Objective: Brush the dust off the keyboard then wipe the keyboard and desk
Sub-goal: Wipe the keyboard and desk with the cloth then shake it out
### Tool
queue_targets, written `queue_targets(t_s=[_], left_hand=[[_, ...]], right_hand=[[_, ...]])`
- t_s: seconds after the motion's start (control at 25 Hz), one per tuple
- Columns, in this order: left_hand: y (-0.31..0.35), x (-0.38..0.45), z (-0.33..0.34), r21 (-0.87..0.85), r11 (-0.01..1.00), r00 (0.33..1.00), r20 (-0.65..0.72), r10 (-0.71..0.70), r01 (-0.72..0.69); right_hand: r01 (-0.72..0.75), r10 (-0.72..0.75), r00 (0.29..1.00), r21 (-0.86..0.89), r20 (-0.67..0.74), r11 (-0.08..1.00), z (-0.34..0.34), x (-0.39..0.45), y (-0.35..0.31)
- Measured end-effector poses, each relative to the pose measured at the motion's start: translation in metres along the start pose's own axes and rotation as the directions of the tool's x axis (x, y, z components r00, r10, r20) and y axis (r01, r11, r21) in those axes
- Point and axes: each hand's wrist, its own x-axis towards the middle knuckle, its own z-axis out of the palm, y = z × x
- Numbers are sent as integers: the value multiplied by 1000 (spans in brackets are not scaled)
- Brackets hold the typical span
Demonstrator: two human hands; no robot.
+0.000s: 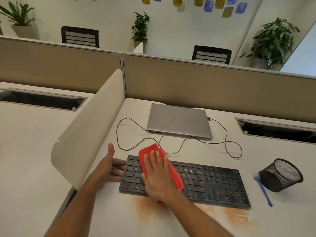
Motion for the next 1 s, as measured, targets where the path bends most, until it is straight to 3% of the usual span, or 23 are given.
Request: queue_targets(t_s=[0.24, 0.48, 0.6, 0.68, 0.72, 0.76, 0.84, 0.92, 1.0], left_hand=[[2, -1, -2, -66, 998, 1000, -23, 5, -6], [-1, 5, -4, -110, 994, 998, -63, 0, -7], [-1, 6, -3, -111, 994, 995, -97, 11, -22], [1, 2, 0, -69, 997, 994, -104, 20, -27], [2, 0, 2, -50, 998, 994, -109, 31, -36], [4, -2, 5, -13, 998, 990, -132, 52, -54], [8, -7, 13, 218, 969, 955, -243, 170, -117], [8, -11, 23, 572, 806, 839, -358, 410, -150], [10, -15, 41, 743, 609, 684, -293, 668, -277]], right_hand=[[285, -285, 958, -33, 16, 958, 0, 12, -23], [582, -584, 809, 41, 75, 812, 2, 0, -15], [588, -623, 779, 262, 68, 765, -4, -13, -17], [419, -561, 824, 580, 80, 698, -7, -25, -17], [259, -513, 853, 772, 99, 580, -10, -33, -15], [79, -476, 871, 924, 119, 374, -15, -42, -14], [-172, -371, 921, 979, 120, -110, -26, -62, -6], [-219, -157, 974, 871, 165, -439, -34, -81, 12], [-158, 38, 973, 782, 226, -603, -43, -101, 39]])
